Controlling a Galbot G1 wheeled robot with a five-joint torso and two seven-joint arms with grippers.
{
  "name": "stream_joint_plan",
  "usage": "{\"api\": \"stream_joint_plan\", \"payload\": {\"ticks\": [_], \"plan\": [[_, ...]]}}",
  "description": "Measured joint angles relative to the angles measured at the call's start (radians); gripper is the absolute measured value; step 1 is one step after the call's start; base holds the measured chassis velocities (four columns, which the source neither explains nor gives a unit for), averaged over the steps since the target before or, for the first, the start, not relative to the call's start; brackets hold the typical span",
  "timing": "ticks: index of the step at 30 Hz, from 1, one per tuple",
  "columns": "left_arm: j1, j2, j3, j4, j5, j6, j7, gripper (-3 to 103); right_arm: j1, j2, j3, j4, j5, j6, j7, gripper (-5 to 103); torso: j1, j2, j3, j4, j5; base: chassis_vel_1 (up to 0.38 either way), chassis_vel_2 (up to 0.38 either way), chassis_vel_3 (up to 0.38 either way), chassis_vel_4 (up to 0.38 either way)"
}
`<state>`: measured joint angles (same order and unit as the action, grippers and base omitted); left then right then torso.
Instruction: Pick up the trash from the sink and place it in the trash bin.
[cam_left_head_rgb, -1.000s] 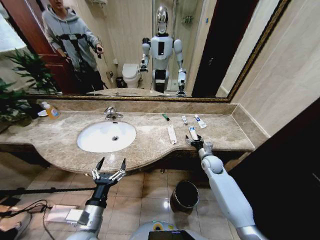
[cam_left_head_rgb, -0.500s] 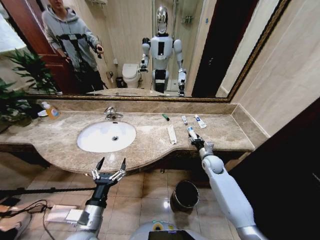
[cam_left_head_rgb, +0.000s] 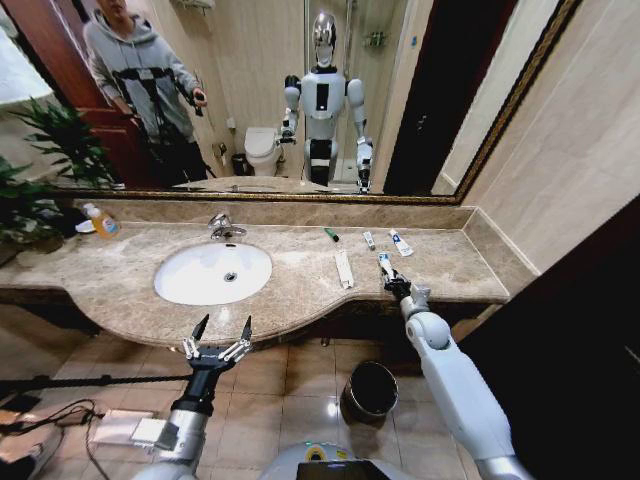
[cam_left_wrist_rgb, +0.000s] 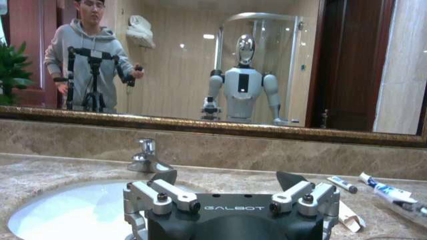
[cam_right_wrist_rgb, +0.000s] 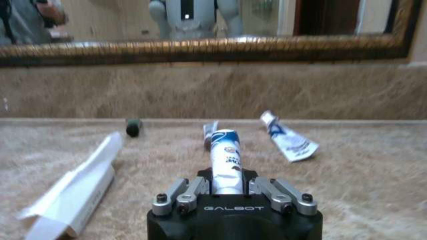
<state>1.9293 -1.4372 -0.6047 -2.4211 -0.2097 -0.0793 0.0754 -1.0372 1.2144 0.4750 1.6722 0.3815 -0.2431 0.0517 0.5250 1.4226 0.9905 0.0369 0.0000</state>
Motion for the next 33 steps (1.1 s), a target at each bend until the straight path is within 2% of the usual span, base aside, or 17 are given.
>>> {"api": "stream_joint_plan", "payload": {"ticks": [7,13,17,18,23,25,27,28,31,33], "plan": [[0.000,0.000,0.000,0.000,0.000,0.000,0.000,100,-0.149,-0.015,0.062,0.176,0.015,0.013,0.006,25,0.000,0.000,0.000,0.0000,0.0000,0.000,0.000,0.000,0.000],[0.000,0.000,0.000,0.000,0.000,0.000,0.000,100,-0.319,0.007,0.091,0.320,-0.013,0.067,0.008,25,0.000,0.000,0.000,-0.0001,-0.0001,0.000,0.000,0.000,0.000],[0.000,0.000,0.000,0.000,0.000,0.000,0.000,100,-0.428,0.053,0.126,0.388,-0.075,0.140,-0.007,25,0.000,0.000,0.000,0.0000,0.0000,0.000,0.000,0.000,0.000],[0.000,0.000,0.000,0.000,0.000,0.000,0.000,100,-0.428,0.053,0.126,0.388,-0.075,0.140,-0.007,25,0.000,0.000,0.000,0.0000,0.0000,0.000,0.000,0.000,0.000],[0.000,0.000,0.000,0.000,0.000,0.000,0.000,100,-0.552,0.103,0.184,0.429,-0.093,0.235,-0.023,25,0.000,0.000,0.000,0.0000,-0.0001,0.000,0.000,0.000,0.000],[0.000,0.000,0.000,0.000,0.000,0.000,0.000,100,-0.571,0.111,0.192,0.430,-0.095,0.253,-0.026,25,0.000,0.000,0.000,0.0000,-0.0001,0.000,0.000,0.000,0.000],[0.000,0.000,0.000,0.000,0.000,0.000,0.000,100,-0.643,0.142,0.221,0.415,-0.113,0.323,-0.043,25,0.000,0.000,0.000,-0.0001,-0.0001,0.000,0.000,0.000,0.000],[0.000,0.000,0.000,0.000,0.000,0.000,0.000,100,-0.643,0.142,0.221,0.415,-0.113,0.323,-0.043,25,0.000,0.000,0.000,-0.0001,-0.0001,0.000,0.000,0.000,0.000],[0.000,0.000,0.000,0.000,0.000,0.000,0.000,100,-0.722,0.168,0.240,0.367,-0.127,0.393,-0.063,25,0.000,0.000,0.000,-0.0002,0.0001,0.000,0.000,0.000,0.000],[0.000,0.000,0.000,0.000,0.000,0.000,0.000,100,-0.731,0.172,0.241,0.356,-0.132,0.404,-0.066,25,0.000,0.000,0.000,-0.0002,0.0000,0.000,0.000,0.000,0.000]]}}
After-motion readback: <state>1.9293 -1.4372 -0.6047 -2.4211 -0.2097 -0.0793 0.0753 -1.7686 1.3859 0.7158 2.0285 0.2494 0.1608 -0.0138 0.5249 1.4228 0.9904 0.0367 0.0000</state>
